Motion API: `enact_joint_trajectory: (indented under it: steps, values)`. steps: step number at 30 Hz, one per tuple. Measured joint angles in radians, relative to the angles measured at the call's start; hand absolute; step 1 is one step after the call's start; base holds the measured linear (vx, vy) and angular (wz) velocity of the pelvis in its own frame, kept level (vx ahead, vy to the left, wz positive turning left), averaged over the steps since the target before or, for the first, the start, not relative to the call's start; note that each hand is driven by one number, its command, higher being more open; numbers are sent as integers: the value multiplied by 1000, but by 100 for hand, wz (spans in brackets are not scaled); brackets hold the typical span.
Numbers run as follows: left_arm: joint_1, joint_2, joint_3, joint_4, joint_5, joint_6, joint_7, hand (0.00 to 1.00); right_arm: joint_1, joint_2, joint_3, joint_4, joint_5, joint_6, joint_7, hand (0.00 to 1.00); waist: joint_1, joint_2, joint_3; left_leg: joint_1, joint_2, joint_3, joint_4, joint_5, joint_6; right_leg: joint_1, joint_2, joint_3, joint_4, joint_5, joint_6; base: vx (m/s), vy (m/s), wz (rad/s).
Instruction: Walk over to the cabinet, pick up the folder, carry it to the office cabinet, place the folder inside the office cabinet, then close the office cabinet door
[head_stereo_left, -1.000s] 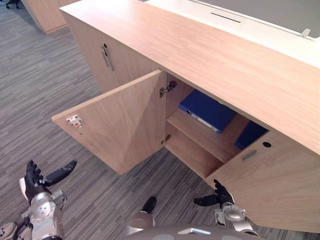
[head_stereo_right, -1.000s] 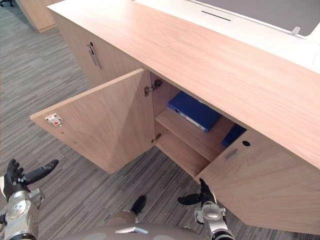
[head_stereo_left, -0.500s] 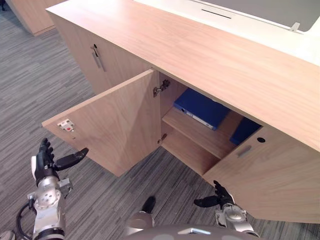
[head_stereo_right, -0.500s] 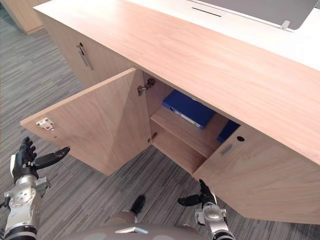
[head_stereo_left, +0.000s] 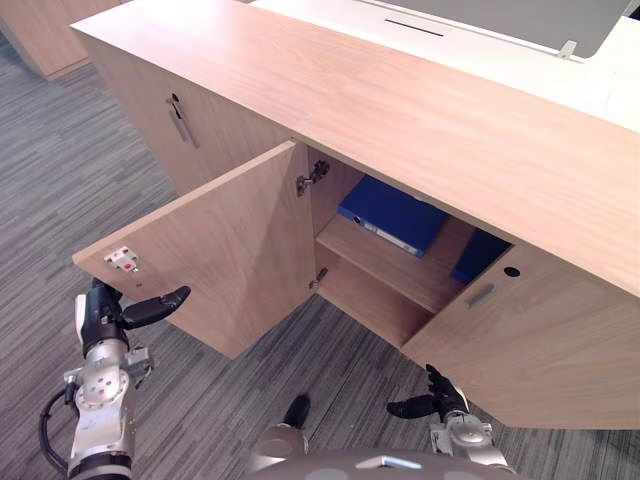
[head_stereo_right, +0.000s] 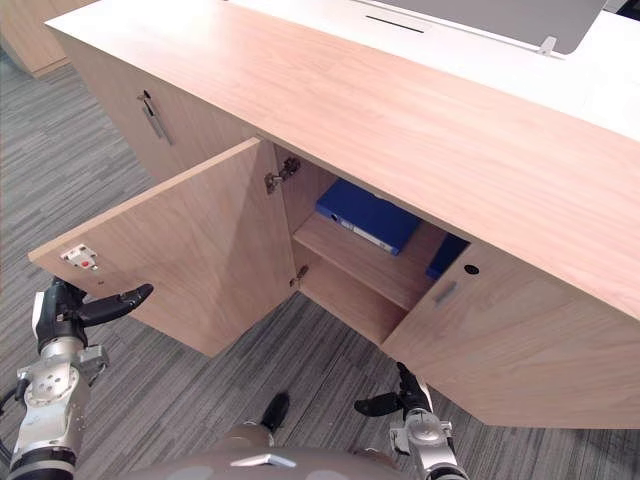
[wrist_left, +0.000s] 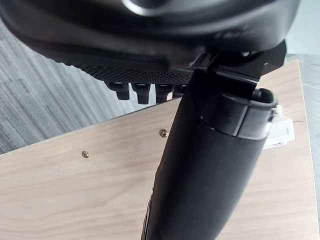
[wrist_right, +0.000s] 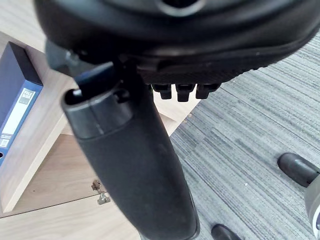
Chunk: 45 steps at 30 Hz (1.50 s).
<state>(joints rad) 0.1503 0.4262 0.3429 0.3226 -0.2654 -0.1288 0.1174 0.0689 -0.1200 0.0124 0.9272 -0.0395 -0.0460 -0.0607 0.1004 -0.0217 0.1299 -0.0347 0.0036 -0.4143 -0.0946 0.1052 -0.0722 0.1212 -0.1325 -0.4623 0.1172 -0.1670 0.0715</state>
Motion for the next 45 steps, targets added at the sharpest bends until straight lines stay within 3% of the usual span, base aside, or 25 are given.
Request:
enact_joint_trajectory:
  steps: [18, 27, 32, 37, 45]
  values:
    - [235, -127, -23, -262, -66, -2, -60, 100, 45, 22, -44, 0, -30, 4, 20, 100, 5, -5, -5, 0, 0, 13, 0, 0, 1, 0, -2, 9, -2, 6, 1, -1, -4, -1]
    - [351, -170, -99, -342, -99, -6, -115, 100, 80, 37, -74, 0, -38, 4, 29, 100, 7, 14, -17, 2, 2, 15, 0, 5, 5, 0, -2, 10, 9, 6, 1, 0, 0, 0]
    - [380, -179, -169, -342, -118, -7, -135, 100, 82, 37, -74, -3, -37, 4, 29, 100, 6, 23, -19, 2, 12, 57, 0, 11, 3, -4, -1, 22, 19, 4, 0, -16, -5, -2]
    - [411, -178, -255, -340, -112, 5, -158, 100, 98, 37, -74, -41, -37, 3, 28, 100, 2, 37, -21, 0, 21, 103, 0, 15, 2, -34, 7, 94, 28, 3, 4, -35, -7, -20]
    - [416, -157, -482, -309, -38, 30, -259, 100, 100, 38, -74, -76, -36, 3, 24, 100, -54, 54, -31, 19, 42, 195, 0, 11, -2, -64, 21, 200, 22, 23, 7, -16, -5, -37]
